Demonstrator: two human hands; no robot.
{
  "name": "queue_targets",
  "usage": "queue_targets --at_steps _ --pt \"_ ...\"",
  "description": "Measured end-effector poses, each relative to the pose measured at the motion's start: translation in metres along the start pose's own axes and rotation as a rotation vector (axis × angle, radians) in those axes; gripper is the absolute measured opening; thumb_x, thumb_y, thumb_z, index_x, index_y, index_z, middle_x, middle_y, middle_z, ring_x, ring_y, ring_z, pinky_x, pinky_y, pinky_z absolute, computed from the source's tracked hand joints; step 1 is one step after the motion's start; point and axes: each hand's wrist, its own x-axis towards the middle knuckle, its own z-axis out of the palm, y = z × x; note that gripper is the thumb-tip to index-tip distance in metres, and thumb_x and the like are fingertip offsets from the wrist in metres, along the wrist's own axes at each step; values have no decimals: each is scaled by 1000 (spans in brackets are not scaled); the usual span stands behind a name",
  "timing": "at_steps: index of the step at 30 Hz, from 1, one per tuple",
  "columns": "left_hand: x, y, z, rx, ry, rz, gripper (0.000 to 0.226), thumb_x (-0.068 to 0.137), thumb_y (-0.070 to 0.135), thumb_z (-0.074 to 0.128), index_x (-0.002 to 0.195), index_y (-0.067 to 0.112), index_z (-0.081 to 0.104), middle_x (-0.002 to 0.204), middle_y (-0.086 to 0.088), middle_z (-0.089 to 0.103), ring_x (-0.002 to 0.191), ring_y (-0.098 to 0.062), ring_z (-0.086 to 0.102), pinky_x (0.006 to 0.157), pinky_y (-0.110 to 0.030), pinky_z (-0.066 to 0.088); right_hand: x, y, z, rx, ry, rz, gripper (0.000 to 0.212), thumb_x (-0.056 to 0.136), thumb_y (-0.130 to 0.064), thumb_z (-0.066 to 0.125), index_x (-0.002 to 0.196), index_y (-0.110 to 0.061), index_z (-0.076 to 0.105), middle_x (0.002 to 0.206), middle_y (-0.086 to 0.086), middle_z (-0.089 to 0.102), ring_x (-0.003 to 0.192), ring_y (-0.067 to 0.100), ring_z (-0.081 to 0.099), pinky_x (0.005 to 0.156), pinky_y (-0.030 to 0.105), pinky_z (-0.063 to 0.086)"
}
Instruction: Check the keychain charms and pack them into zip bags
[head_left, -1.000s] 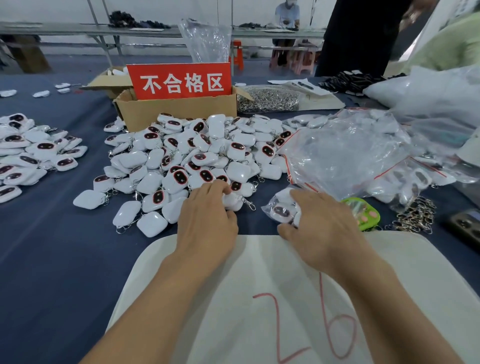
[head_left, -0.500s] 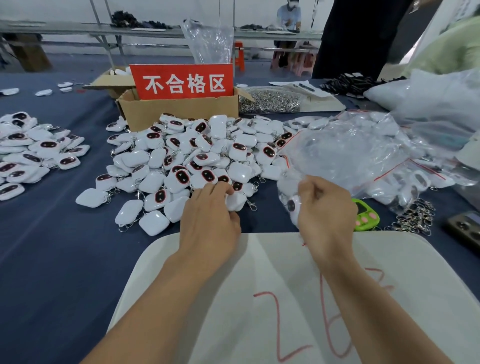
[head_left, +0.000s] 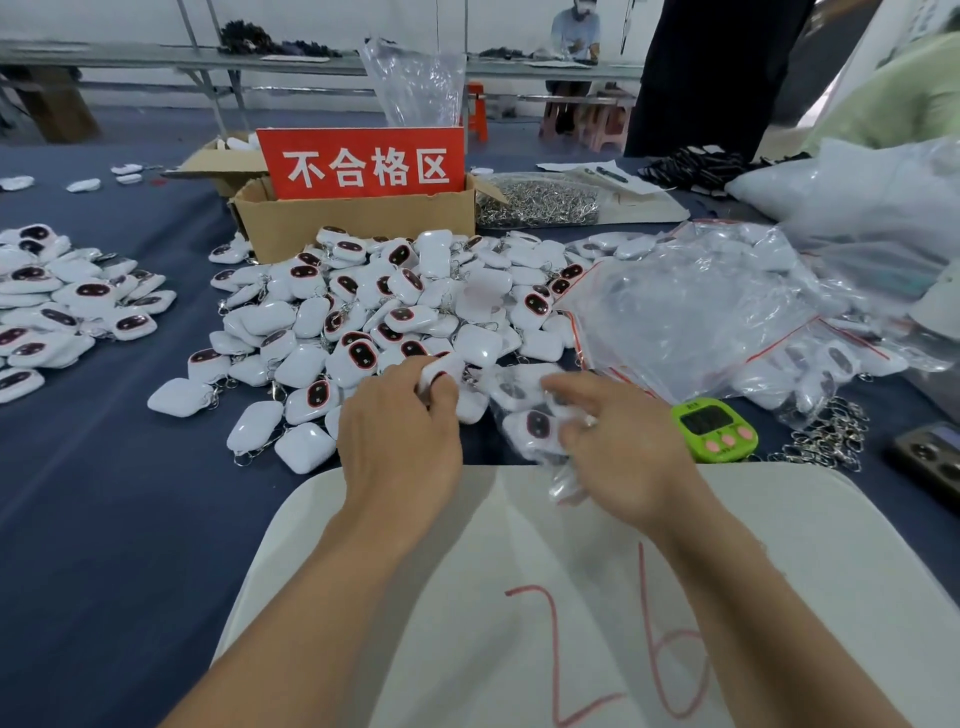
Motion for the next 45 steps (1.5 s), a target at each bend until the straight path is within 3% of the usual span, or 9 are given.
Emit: queue_targets --at_steps 3,8,13,18,25,30,34,40,45 --pt "2 -1 -1 -23 24 -48 26 99 30 52 74 23 53 67 7 54 75 -25 50 68 -37 34 -3 2 6 -230 -153 -77 38 103 -21 44 138 -29 54 134 -7 54 123 24 49 103 43 43" --pt "2 1 -1 -24 36 -59 26 98 32 53 76 20 58 66 7 54 74 -25 51 70 -39 37 -6 11 0 -493 -48 -1 50 92 -32 40 139 -22 52 140 1 52 131 30 47 108 42 37" --pt "1 2 -3 -47 46 -68 24 97 33 52 75 25 59 63 7 54 71 -15 50 74 -39 37 -9 -4 2 -310 -21 -122 50 86 -22 46 133 -15 62 132 6 63 124 29 52 105 41 39" --pt "1 5 -3 -40 37 -54 30 93 31 54 65 22 51 56 6 50 66 -20 47 64 -36 32 -4 -5 -4 -190 -28 118 41 88 -10 53 118 -27 75 125 -4 72 116 21 63 96 25 45" --pt "-3 12 -5 -358 -109 -68 12 81 35 67 85 45 73 71 17 70 70 -4 65 62 -17 49 -14 -22 -2 227 429 64 44 91 -2 52 113 -32 75 92 -12 69 80 -6 65 74 5 44" --pt "0 16 -9 -739 -261 -155 26 70 24 81 92 39 82 68 -3 74 67 -17 68 73 -43 61 -22 -37 25 274 144 -93 58 88 -7 64 134 -41 60 98 -28 66 78 -8 65 76 7 49" --pt "2 17 -13 -929 -283 -146 29 86 6 76 89 34 84 87 -1 81 77 -9 72 73 -17 56 -13 -31 16 528 119 15 24 88 -7 67 96 -29 72 73 -12 72 61 1 61 60 15 48" --pt "0 18 -13 -756 -364 -20 30 96 14 62 105 35 81 98 12 79 94 -2 69 83 -13 49 -12 -29 12 585 93 16 19 81 -19 66 95 -27 76 81 -11 77 74 6 71 72 27 54" --pt "-3 13 -13 -702 -504 39 32 96 26 53 112 28 80 105 7 79 108 -13 72 97 -30 51 -12 -24 12 757 -94 132 9 92 -4 70 86 2 69 56 6 60 45 16 55 48 24 37"
